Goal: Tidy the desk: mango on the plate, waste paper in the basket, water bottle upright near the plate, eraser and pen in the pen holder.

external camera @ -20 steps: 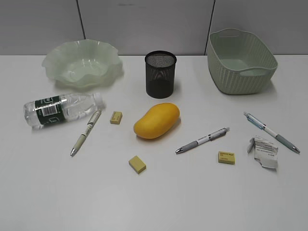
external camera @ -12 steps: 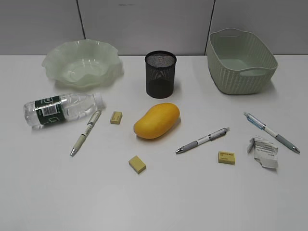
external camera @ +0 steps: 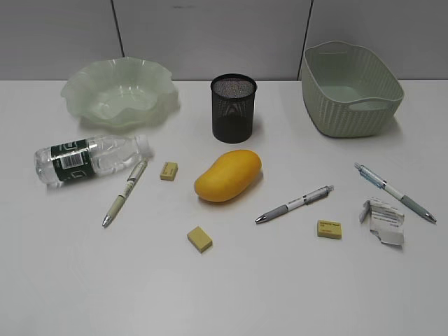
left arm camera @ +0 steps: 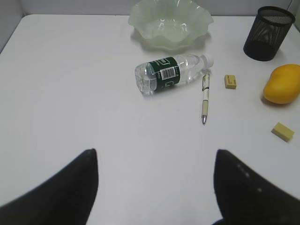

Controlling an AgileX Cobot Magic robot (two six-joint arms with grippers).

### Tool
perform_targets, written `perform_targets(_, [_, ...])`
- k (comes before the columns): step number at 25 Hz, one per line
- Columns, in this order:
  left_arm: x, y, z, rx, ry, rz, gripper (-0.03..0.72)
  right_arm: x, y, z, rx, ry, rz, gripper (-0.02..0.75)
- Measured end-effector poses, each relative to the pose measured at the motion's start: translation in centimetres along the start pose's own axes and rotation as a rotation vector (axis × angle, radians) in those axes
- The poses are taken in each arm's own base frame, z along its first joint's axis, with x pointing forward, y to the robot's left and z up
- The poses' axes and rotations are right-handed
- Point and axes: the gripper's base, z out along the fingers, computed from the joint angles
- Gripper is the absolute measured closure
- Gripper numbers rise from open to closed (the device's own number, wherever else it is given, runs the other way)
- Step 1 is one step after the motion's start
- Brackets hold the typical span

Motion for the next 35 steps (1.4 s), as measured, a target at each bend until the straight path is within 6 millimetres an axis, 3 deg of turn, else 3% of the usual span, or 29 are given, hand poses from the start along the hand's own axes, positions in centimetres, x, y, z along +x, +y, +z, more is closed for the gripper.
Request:
perform_targets(10, [-0.2, -0.2, 0.1, 0.022, -0.004, -0.013, 0.146, 0.0, 0.0, 0.0, 0.000, 0.000, 0.000, 0.156])
perform_targets(16, [-3.3, -0.5, 0.8, 0.040, -0.004, -0.033, 0.148, 0.0, 0.0, 0.0, 0.000, 0.000, 0.000, 0.156])
perform_targets(29, [-11.3, -1.6, 8.0, 0.135, 0.219, -0.072, 0.148, 0.0, 0.0, 0.0, 0.000, 0.000, 0.000, 0.156])
perform_targets(35, [-12.9, -3.0, 13.2, 0.215, 0.328, -0.020, 0.148, 0.0, 0.0, 0.0, 0.000, 0.000, 0.000, 0.156])
